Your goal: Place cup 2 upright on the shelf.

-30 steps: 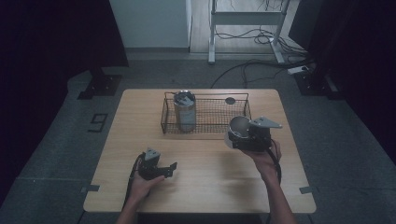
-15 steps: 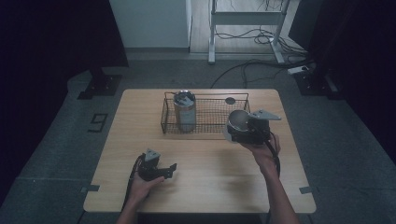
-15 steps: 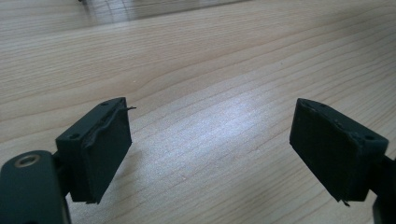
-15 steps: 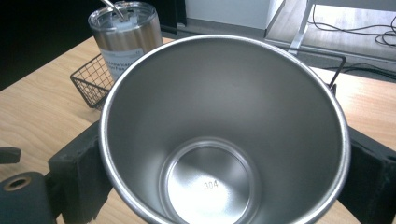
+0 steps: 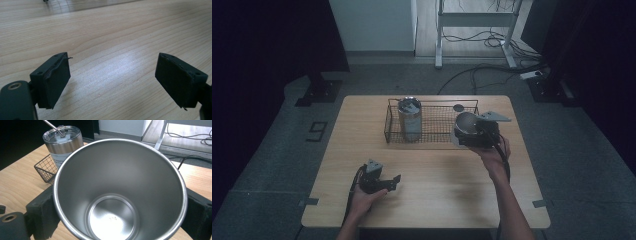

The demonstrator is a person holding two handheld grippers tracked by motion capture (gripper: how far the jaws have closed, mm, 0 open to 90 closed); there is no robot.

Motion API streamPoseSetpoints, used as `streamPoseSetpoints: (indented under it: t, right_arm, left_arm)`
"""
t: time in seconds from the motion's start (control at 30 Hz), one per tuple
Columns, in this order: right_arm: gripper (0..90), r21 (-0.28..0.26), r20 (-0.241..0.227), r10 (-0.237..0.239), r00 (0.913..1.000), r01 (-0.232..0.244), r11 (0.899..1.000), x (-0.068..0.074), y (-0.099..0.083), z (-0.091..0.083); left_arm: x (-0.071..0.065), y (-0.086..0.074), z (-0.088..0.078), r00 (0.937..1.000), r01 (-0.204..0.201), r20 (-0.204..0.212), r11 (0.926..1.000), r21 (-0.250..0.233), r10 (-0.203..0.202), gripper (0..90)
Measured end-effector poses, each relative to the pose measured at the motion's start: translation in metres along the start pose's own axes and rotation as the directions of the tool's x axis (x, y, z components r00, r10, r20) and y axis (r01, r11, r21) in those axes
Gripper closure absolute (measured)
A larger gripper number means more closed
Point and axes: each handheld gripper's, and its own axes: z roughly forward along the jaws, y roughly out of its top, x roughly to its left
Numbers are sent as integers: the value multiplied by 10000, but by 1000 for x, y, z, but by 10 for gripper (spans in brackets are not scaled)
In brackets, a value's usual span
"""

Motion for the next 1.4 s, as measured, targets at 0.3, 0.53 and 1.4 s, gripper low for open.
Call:
streamPoseSetpoints:
  t: [0.3, 0.53, 1.4]
  right_arm:
    - [69, 92, 10, 52, 10000, -52, 9999, -6, 3, 5]
    - [69, 149, -7, -98, 10000, 98, 9998, -7, 12, 11]
    - [69, 562, 270, 10, 9996, -26, 9984, -15, 41, 43]
  left_arm:
    - [-1, -1, 0, 10000, -21, -23, 10000, 37, 21, 128]
    - [-2, -1, -1, 10000, -37, -4, 10000, 60, 37, 127]
    - [-3, 0, -4, 9999, -140, 38, 9999, -27, 140, 128]
